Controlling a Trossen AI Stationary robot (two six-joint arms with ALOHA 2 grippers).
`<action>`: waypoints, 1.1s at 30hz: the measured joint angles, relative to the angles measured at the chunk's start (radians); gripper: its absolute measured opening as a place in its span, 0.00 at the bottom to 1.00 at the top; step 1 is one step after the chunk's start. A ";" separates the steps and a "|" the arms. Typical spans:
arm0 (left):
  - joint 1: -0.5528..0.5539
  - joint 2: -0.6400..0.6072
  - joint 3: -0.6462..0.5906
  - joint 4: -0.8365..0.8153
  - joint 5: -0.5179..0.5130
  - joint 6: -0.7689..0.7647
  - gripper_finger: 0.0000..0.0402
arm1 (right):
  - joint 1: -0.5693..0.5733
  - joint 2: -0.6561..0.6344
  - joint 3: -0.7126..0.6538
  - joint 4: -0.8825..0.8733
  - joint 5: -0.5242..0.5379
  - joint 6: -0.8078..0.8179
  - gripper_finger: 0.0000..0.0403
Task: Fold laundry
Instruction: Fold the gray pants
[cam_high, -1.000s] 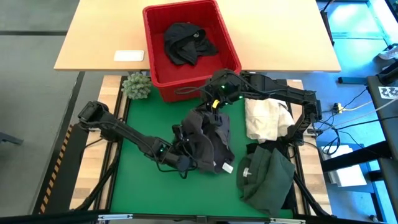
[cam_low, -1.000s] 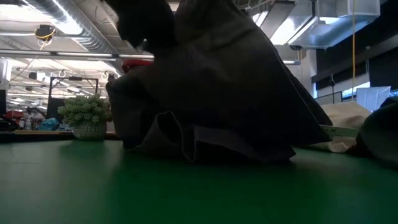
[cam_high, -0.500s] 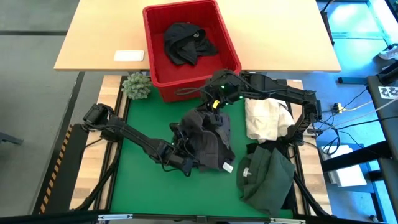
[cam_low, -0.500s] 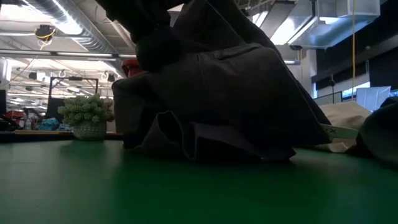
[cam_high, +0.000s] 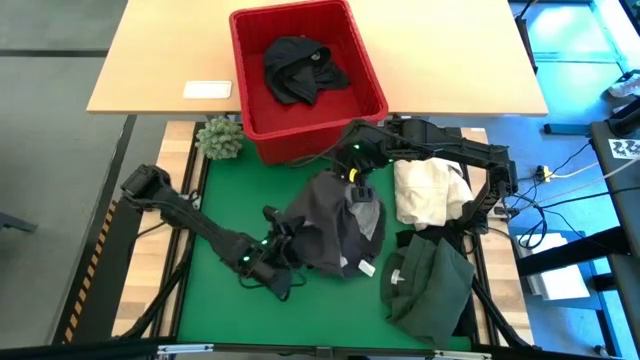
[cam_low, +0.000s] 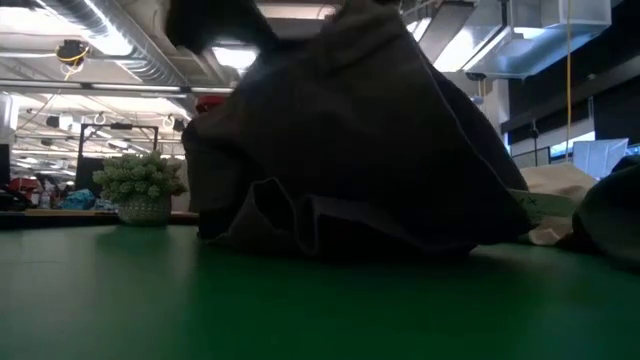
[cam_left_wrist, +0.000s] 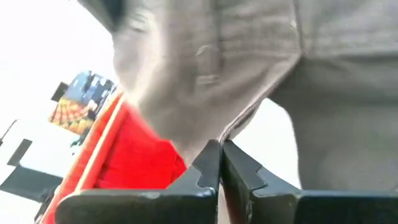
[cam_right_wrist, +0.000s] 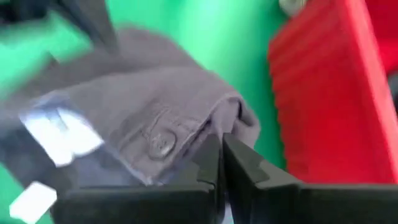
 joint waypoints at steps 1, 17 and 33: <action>-0.018 -0.017 0.000 -0.010 -0.003 0.000 0.00 | 0.000 0.000 0.000 -0.034 0.011 0.000 0.05; -0.223 -0.221 0.000 -0.163 -0.076 -0.074 0.00 | 0.149 0.000 0.000 -0.311 0.112 0.083 0.18; -0.217 -0.243 0.000 -0.462 0.026 -0.393 0.00 | 0.321 -0.001 -0.334 -0.241 0.239 0.341 0.58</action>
